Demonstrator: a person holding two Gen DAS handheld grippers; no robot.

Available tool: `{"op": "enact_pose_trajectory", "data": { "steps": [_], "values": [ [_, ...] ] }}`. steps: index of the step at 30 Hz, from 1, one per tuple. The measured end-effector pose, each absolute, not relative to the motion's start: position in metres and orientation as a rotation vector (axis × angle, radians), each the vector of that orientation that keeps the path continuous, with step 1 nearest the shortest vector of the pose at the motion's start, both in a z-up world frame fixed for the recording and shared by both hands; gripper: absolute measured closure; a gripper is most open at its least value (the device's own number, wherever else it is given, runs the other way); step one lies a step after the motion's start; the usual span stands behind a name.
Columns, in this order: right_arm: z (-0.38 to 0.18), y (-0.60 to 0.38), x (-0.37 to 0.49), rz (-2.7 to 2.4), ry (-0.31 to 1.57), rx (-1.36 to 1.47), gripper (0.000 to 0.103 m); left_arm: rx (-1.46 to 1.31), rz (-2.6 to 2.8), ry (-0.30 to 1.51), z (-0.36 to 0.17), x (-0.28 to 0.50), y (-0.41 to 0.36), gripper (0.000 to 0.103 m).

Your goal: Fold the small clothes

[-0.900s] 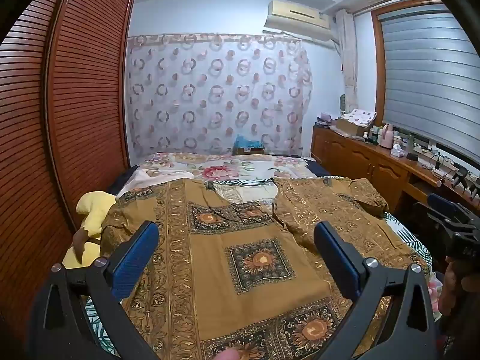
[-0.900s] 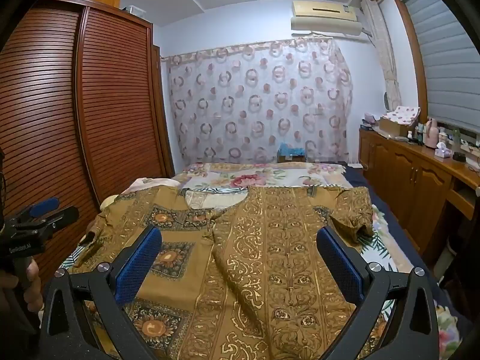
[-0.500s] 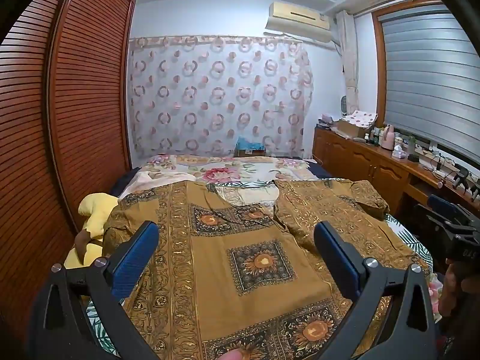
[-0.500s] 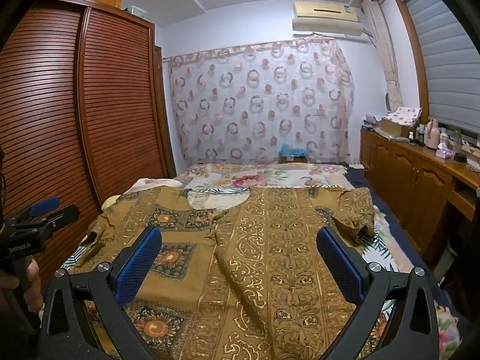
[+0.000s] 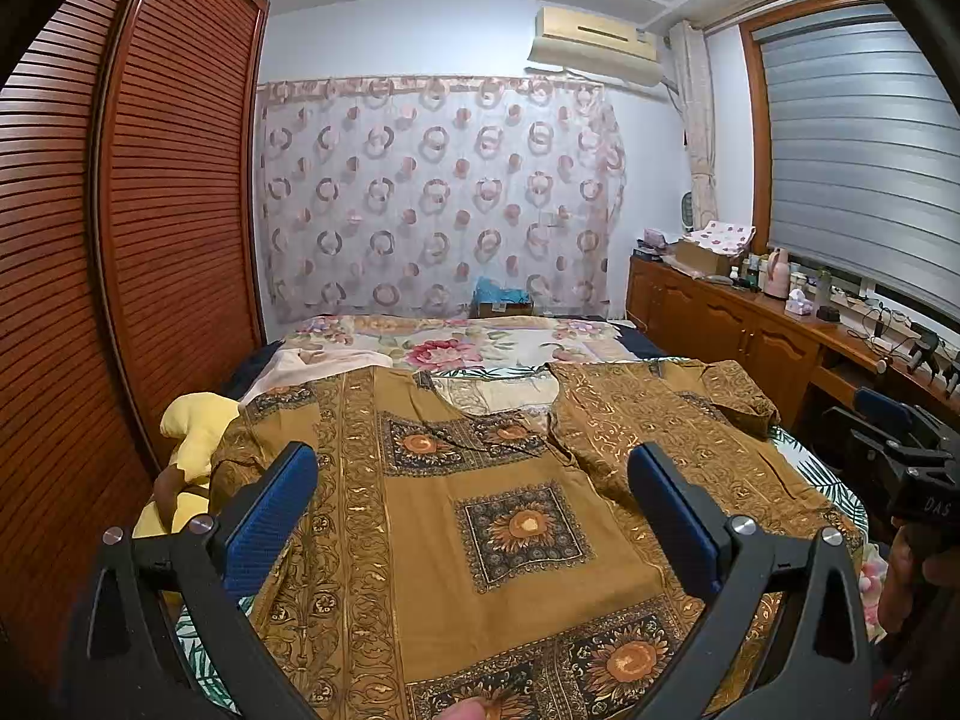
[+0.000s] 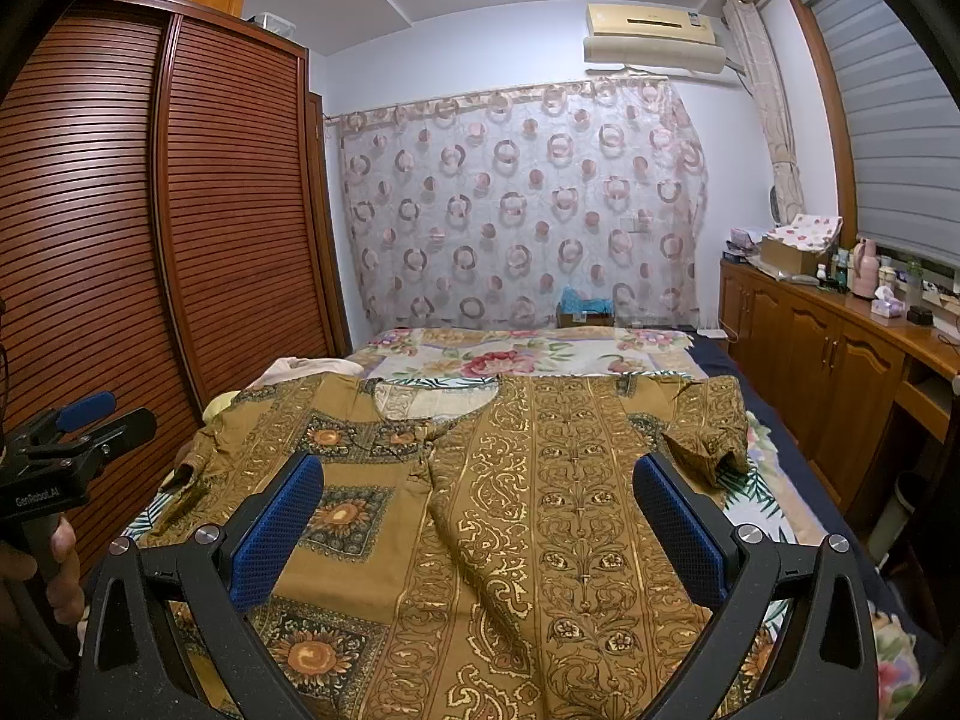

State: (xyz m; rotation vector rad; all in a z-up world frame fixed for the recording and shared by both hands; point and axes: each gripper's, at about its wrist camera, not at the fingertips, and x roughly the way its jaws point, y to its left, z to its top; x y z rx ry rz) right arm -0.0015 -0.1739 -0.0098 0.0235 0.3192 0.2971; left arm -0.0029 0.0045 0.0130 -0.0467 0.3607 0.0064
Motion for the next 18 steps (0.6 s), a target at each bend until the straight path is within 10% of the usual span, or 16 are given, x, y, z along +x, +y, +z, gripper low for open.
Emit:
{"op": "enact_pose_trajectory", "data": {
  "steps": [18],
  "values": [
    [-0.01,-0.1757,-0.0028,0.298,0.317,0.021,0.0,-0.04,0.009,0.357,0.0128,-0.0043,0.0024,0.0]
  ]
}}
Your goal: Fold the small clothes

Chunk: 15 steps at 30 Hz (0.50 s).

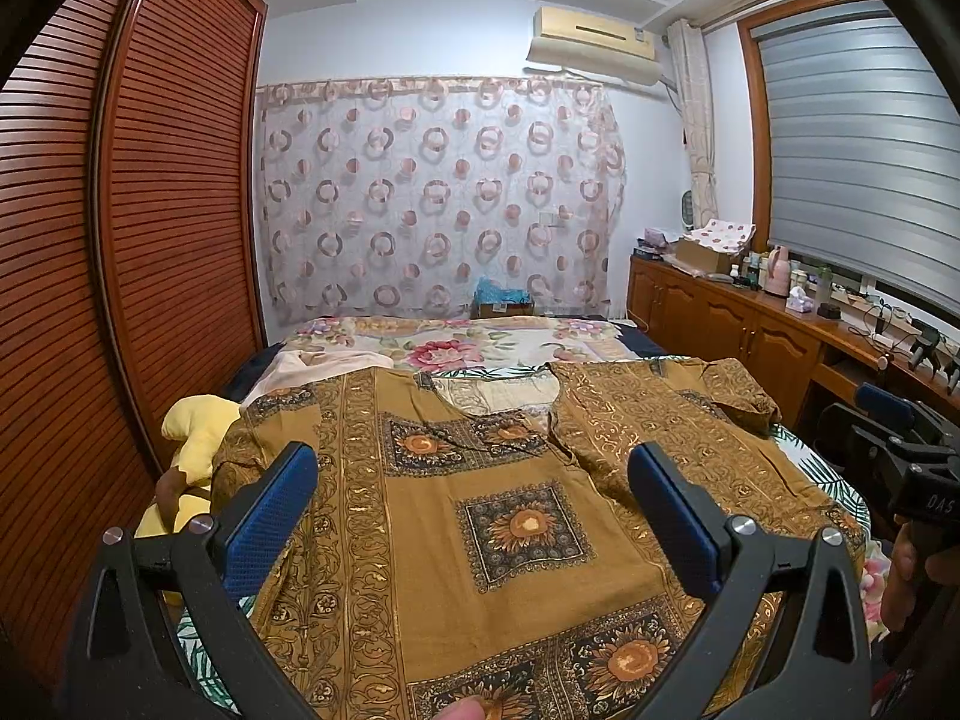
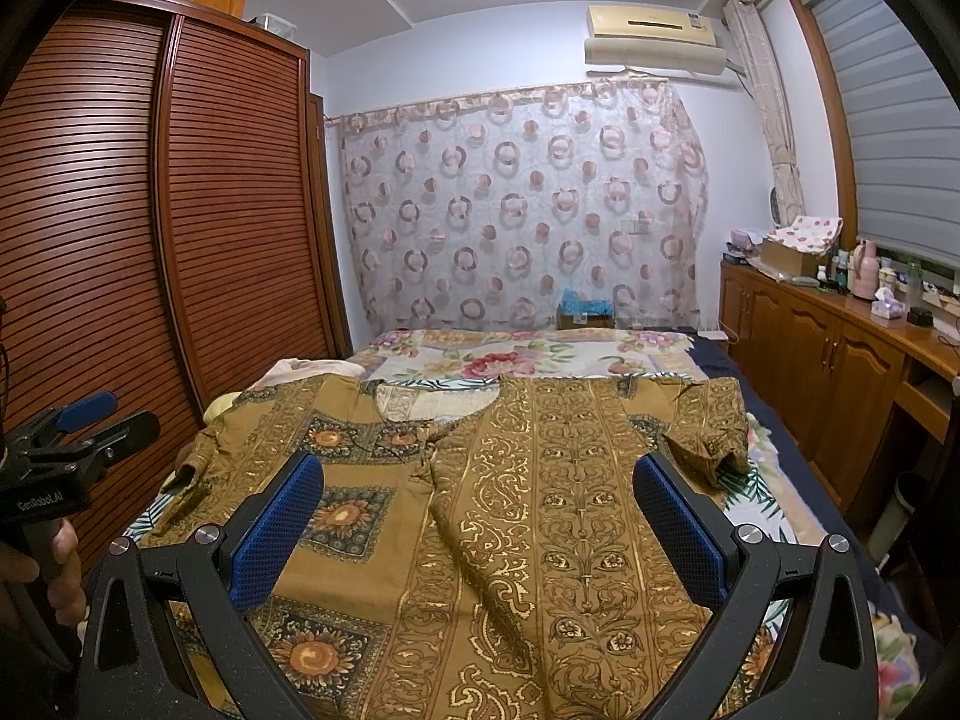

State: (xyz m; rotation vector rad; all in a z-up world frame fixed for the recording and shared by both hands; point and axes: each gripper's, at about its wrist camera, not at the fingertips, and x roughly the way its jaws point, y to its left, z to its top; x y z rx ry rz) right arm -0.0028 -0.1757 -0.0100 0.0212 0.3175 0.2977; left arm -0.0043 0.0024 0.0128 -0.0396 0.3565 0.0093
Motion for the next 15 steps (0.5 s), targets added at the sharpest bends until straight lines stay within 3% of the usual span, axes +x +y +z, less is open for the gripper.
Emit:
{"op": "enact_pose_trajectory", "data": {
  "steps": [15],
  "values": [
    [-0.0092,-0.1755,-0.0031,0.297,0.315,0.02,0.0,-0.034,0.01,0.355,0.0115,-0.0046,0.0011,0.0]
  ]
}}
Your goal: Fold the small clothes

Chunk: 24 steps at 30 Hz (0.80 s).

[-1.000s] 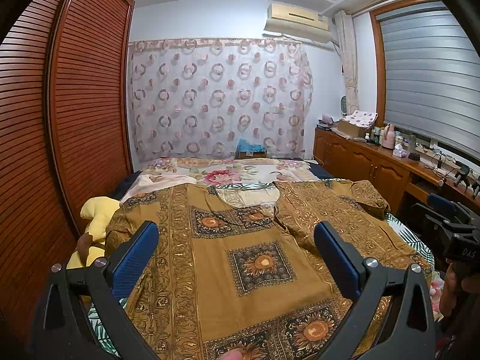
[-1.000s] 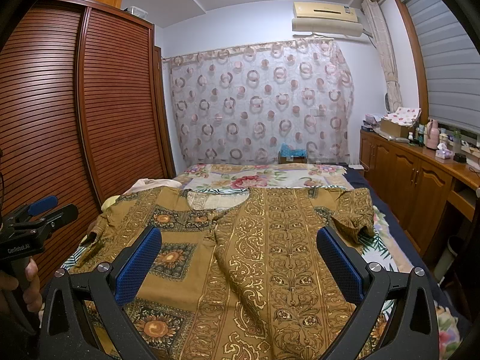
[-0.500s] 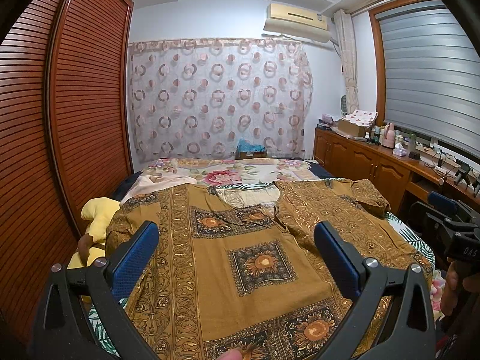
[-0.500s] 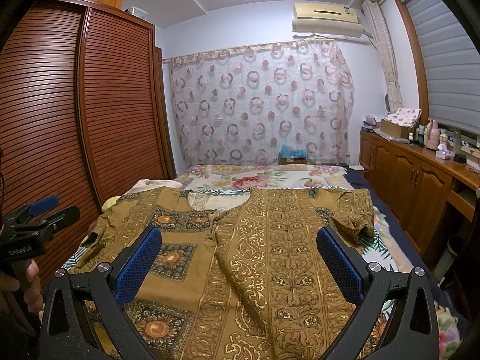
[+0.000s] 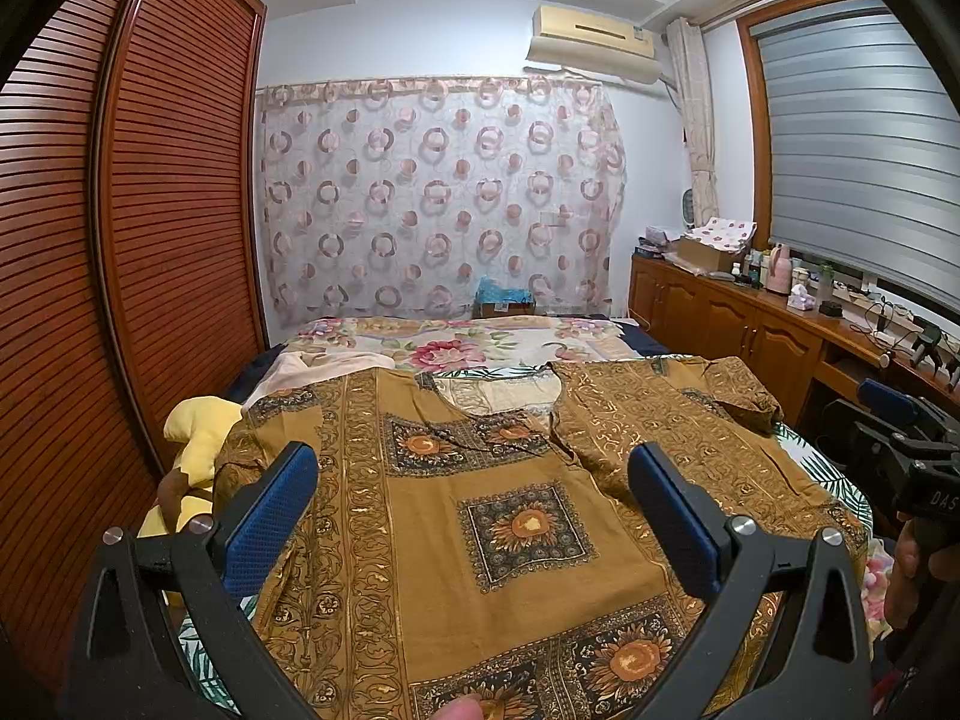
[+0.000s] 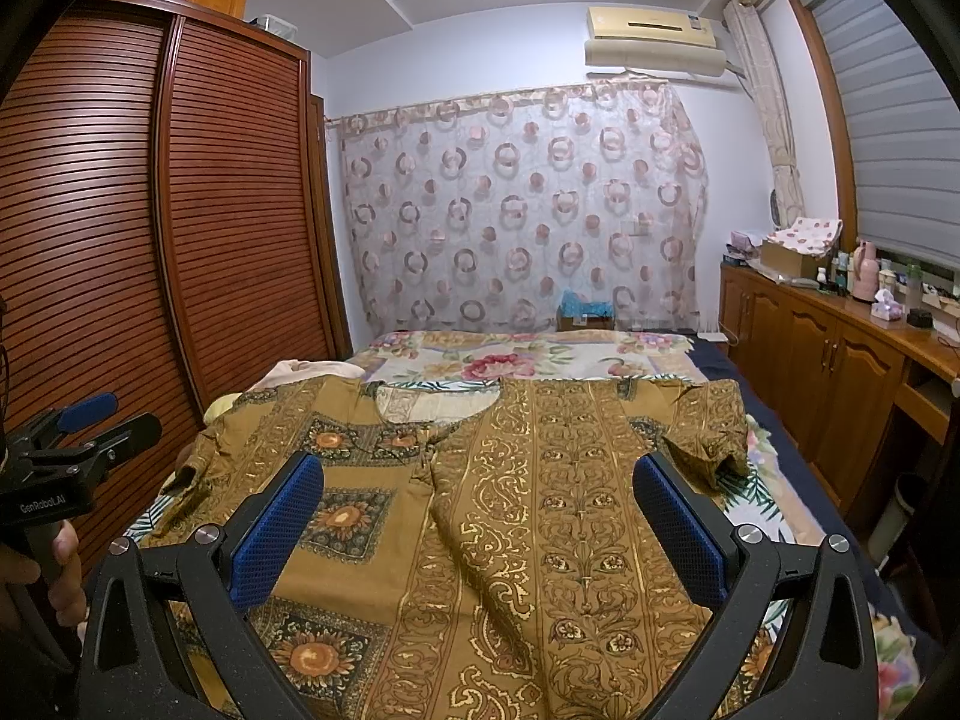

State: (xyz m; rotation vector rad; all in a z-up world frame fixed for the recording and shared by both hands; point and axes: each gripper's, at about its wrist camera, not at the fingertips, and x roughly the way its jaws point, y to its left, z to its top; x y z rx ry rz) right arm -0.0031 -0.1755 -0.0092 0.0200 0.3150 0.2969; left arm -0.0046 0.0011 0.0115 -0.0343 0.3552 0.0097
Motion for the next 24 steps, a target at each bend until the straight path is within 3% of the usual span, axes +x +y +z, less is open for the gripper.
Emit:
{"op": "enact_pose_trajectory", "data": {
  "steps": [24],
  "values": [
    [-0.0095,-0.1758,-0.0033,0.297,0.314,0.021,0.0,-0.03,0.011,0.352,0.0128,-0.0054,-0.0006,0.0]
  ]
}}
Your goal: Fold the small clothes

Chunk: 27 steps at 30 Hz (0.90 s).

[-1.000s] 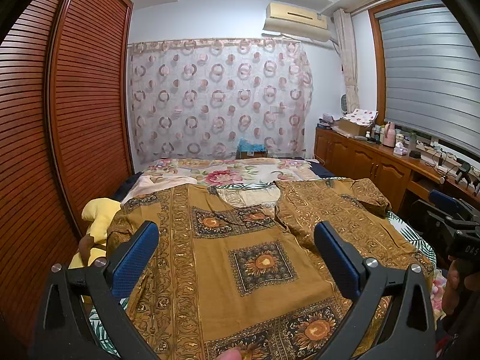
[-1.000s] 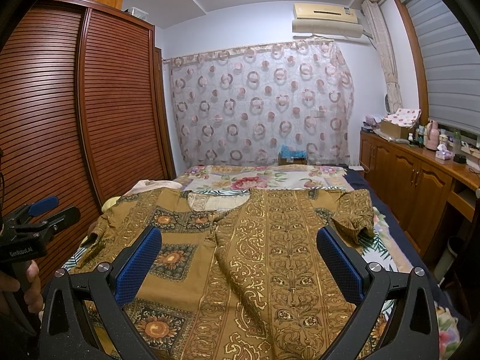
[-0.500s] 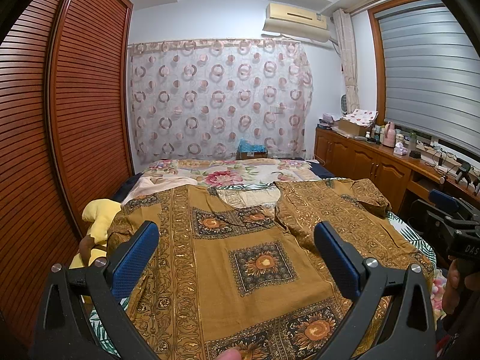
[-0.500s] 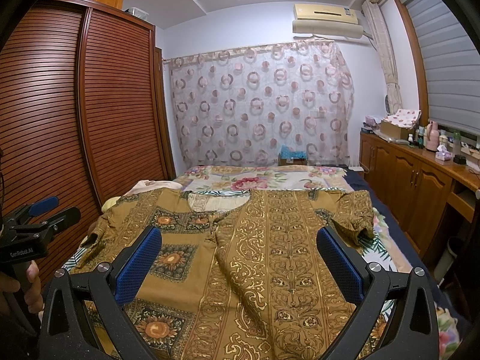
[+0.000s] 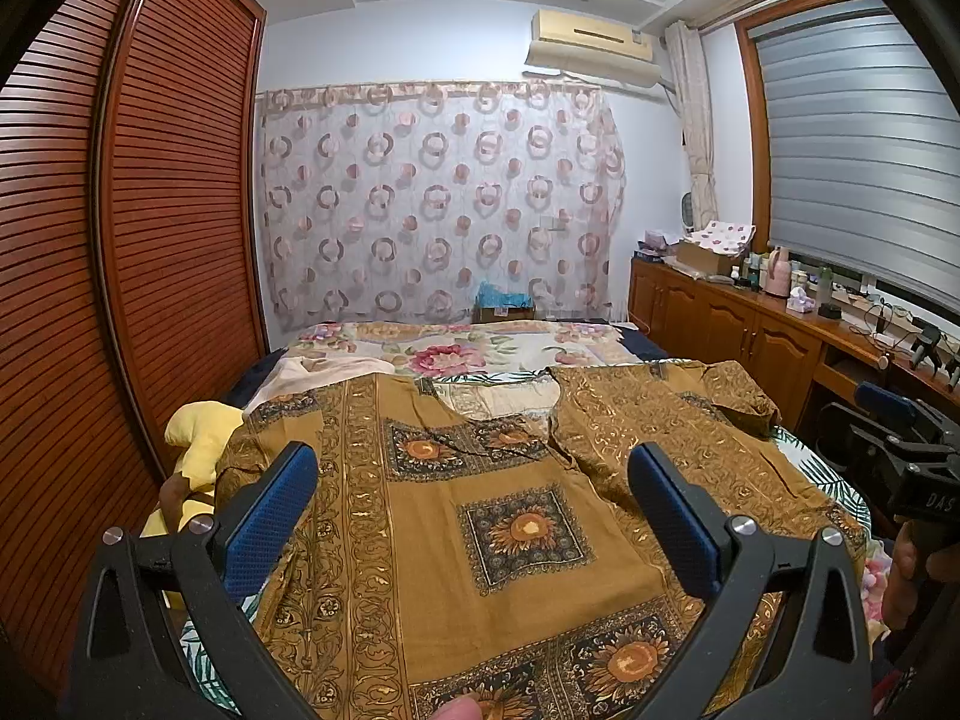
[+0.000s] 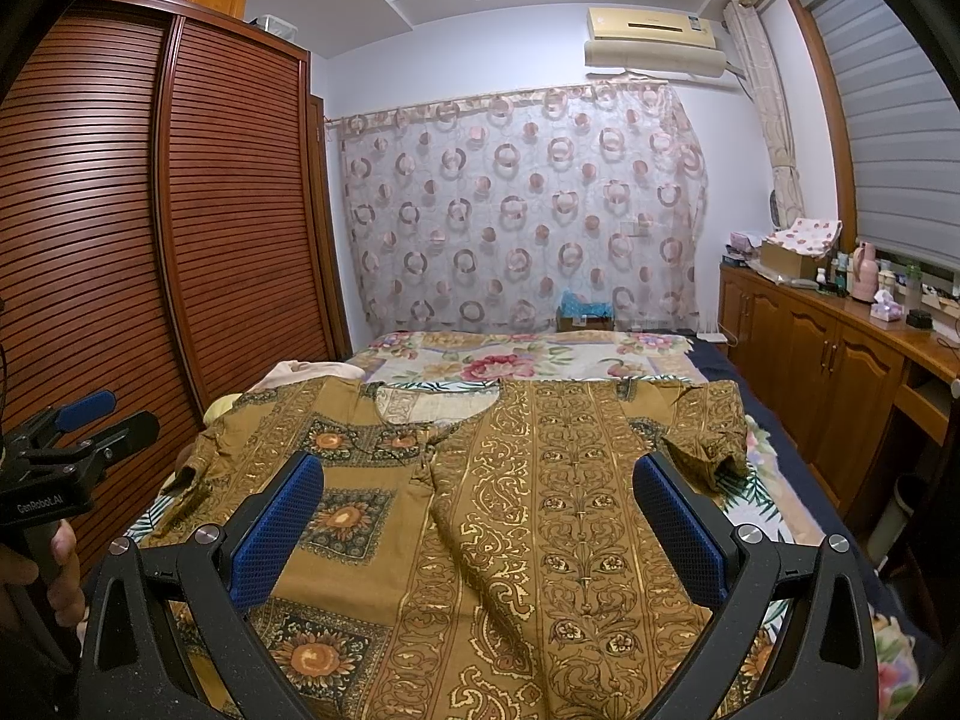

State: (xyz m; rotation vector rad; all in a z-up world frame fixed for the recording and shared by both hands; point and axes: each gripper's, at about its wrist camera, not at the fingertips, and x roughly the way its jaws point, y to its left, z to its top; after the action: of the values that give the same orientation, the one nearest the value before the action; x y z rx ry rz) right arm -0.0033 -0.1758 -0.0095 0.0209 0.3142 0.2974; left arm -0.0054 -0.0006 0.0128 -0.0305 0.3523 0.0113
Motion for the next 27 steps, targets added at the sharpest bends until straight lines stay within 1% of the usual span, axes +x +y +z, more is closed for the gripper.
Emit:
{"op": "enact_pose_trajectory", "data": {
  "steps": [12,19,27],
  "values": [
    [-0.009,-0.175,-0.002,0.302,0.323,0.021,0.0,-0.035,0.012,0.367,0.016,-0.006,0.001,0.0],
    [-0.014,-0.17,0.009,0.35,0.358,0.018,0.0,-0.057,0.042,0.418,0.011,0.0,0.038,0.0],
    [-0.016,-0.163,0.024,0.396,0.383,-0.014,0.0,-0.084,0.105,0.464,-0.017,0.006,0.083,0.0]
  ]
}}
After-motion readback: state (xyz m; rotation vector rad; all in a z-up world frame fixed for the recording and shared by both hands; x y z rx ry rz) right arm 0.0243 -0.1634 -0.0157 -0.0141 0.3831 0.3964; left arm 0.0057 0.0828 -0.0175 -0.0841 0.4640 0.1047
